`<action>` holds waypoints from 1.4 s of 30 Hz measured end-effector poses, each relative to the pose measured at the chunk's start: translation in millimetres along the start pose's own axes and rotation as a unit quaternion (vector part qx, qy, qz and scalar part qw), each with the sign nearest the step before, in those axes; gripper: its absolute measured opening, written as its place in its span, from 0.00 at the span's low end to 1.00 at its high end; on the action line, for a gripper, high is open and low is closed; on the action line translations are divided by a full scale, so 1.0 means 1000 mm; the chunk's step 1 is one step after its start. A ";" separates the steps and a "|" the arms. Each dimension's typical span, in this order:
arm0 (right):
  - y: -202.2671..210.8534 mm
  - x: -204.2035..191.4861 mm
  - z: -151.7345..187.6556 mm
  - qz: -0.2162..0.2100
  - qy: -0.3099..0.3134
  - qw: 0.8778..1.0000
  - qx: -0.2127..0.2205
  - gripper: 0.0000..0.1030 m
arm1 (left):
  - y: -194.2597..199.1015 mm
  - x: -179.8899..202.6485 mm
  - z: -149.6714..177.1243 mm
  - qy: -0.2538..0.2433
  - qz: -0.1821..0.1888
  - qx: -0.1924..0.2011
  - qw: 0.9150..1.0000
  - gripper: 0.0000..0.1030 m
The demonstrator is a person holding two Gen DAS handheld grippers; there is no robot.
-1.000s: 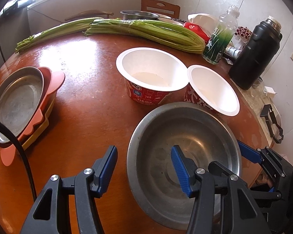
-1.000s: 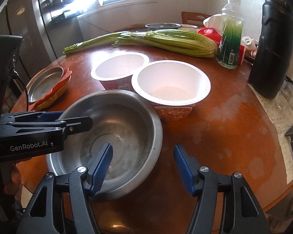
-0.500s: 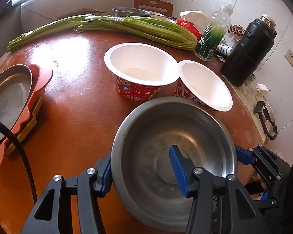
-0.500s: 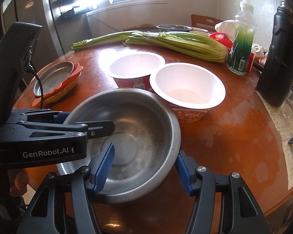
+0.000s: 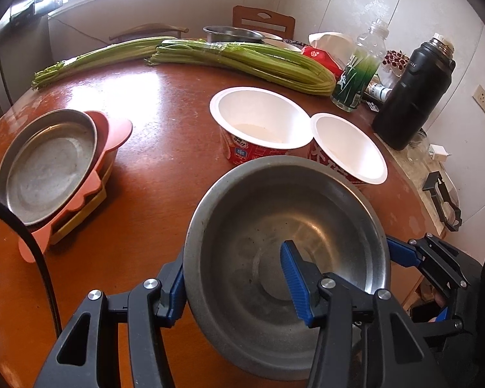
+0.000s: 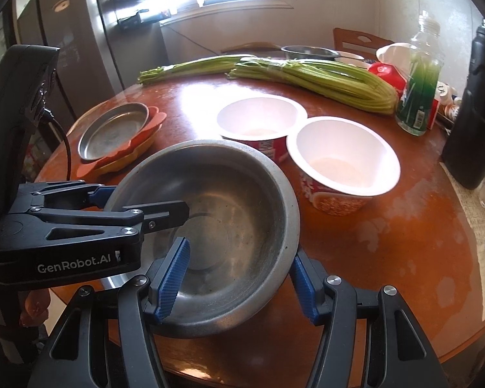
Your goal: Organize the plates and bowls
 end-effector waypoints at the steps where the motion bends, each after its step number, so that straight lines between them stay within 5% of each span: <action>1: -0.001 -0.003 -0.001 -0.003 0.003 1.000 0.000 0.61 | 0.002 -0.003 0.001 0.003 -0.001 0.002 1.000 0.52; 15: -0.021 -0.025 -0.004 -0.019 0.025 0.999 -0.023 0.61 | 0.002 -0.034 0.002 0.021 -0.014 0.007 1.000 0.52; 42: -0.020 -0.029 -0.003 -0.012 0.029 0.999 -0.027 0.61 | 0.000 -0.035 0.006 0.014 -0.030 0.008 0.999 0.52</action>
Point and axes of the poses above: each gripper's, at about its wrist camera, not at the fingertips, and y roughly against the way its jaws point, x to its right, z to its underside, the point moved 2 cm from there along -y, roughly the way its jaws point, and after that the axes turned 10 degrees about y, right-handed, at the moved point
